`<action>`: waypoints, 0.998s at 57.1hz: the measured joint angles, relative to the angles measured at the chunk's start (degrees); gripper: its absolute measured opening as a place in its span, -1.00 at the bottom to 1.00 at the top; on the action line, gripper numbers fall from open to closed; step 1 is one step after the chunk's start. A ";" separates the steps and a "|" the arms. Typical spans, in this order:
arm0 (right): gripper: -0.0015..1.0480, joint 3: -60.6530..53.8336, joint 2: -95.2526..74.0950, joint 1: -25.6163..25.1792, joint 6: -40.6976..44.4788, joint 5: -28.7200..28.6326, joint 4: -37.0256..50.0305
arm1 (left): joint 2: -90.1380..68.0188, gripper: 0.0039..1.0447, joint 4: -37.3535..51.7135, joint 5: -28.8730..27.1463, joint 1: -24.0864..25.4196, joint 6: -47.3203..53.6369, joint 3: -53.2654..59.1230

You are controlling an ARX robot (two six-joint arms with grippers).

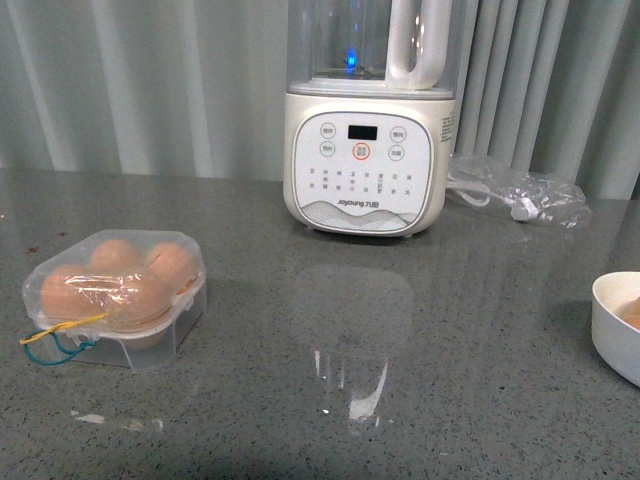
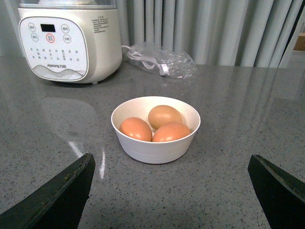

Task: Put egg into box

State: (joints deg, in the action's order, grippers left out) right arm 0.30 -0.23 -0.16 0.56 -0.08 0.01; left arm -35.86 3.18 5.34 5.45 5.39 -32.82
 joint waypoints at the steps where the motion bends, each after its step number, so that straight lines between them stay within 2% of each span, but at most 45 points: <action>1: 0.86 0.00 0.00 0.00 0.00 0.00 0.00 | 0.90 0.42 0.76 -1.33 -0.96 -0.90 1.42; 4: 0.86 0.00 0.00 0.00 0.00 0.00 0.00 | 3.06 0.25 1.90 -4.57 -3.34 -2.58 4.74; 9: 0.86 0.00 0.00 0.00 0.00 -0.02 0.00 | 5.79 -0.03 3.48 -5.25 -4.92 -4.07 9.22; 18: 0.86 0.00 0.00 0.00 0.00 0.00 0.00 | 9.03 -0.51 5.55 -5.22 -5.35 -4.66 14.86; 21: 0.86 0.00 0.00 0.00 0.00 0.00 0.00 | 10.49 -0.75 6.14 -5.25 -5.35 -4.76 17.14; 25: 0.86 0.00 0.00 0.00 0.00 -0.02 0.00 | 11.89 -0.94 6.64 -5.31 -5.35 -5.27 19.26; 57: 0.86 0.00 0.00 0.00 0.00 -0.02 0.00 | 21.44 -0.94 6.64 -5.38 -5.38 -5.31 28.20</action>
State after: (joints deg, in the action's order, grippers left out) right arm 0.30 -0.23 -0.16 0.56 -0.10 0.01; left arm -14.41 9.82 -0.03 0.08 0.08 -4.62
